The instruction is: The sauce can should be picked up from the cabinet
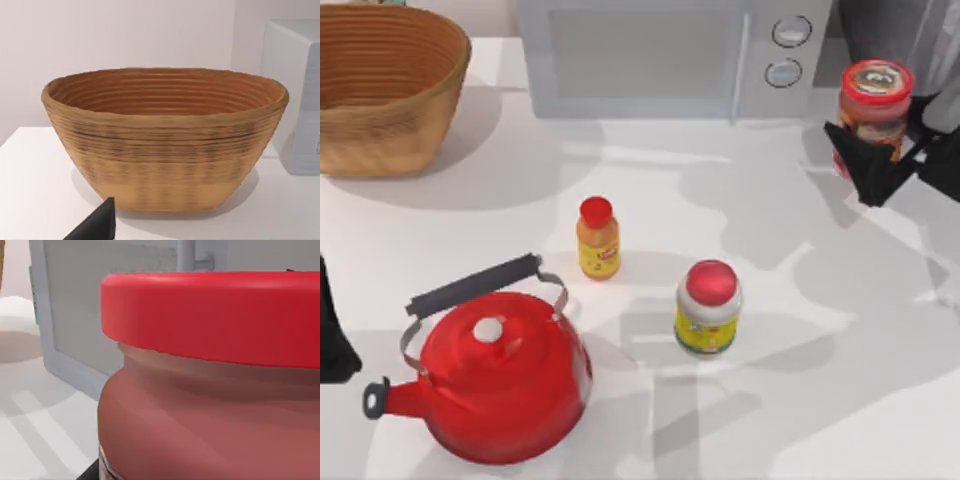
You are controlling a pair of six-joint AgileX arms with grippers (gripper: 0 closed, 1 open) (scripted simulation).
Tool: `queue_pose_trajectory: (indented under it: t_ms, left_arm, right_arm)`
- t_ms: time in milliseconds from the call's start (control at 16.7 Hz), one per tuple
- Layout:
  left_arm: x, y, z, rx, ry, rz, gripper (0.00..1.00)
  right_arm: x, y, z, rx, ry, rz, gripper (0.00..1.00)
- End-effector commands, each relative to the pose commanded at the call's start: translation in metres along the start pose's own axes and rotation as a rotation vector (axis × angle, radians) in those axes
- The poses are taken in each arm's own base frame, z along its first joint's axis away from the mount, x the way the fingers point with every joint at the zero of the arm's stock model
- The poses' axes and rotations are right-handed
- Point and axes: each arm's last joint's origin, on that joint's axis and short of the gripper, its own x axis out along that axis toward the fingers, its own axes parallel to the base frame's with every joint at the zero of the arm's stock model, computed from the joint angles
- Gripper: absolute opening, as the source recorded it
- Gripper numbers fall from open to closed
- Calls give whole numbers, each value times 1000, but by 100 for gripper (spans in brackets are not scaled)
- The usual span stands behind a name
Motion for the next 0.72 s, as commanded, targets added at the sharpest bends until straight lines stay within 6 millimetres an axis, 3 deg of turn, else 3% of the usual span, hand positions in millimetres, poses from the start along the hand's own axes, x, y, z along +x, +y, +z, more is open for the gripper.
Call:
queue_pose_trajectory:
  t_ms: [240, 720]
  left_arm:
    - [0, 0, 0, 0, 0, 0, 100]
    - [0, 0, 0, 0, 0, 0, 100]
  right_arm:
    - [0, 0, 0, 0, 0, 0, 0]
    - [0, 0, 0, 0, 0, 0, 60]
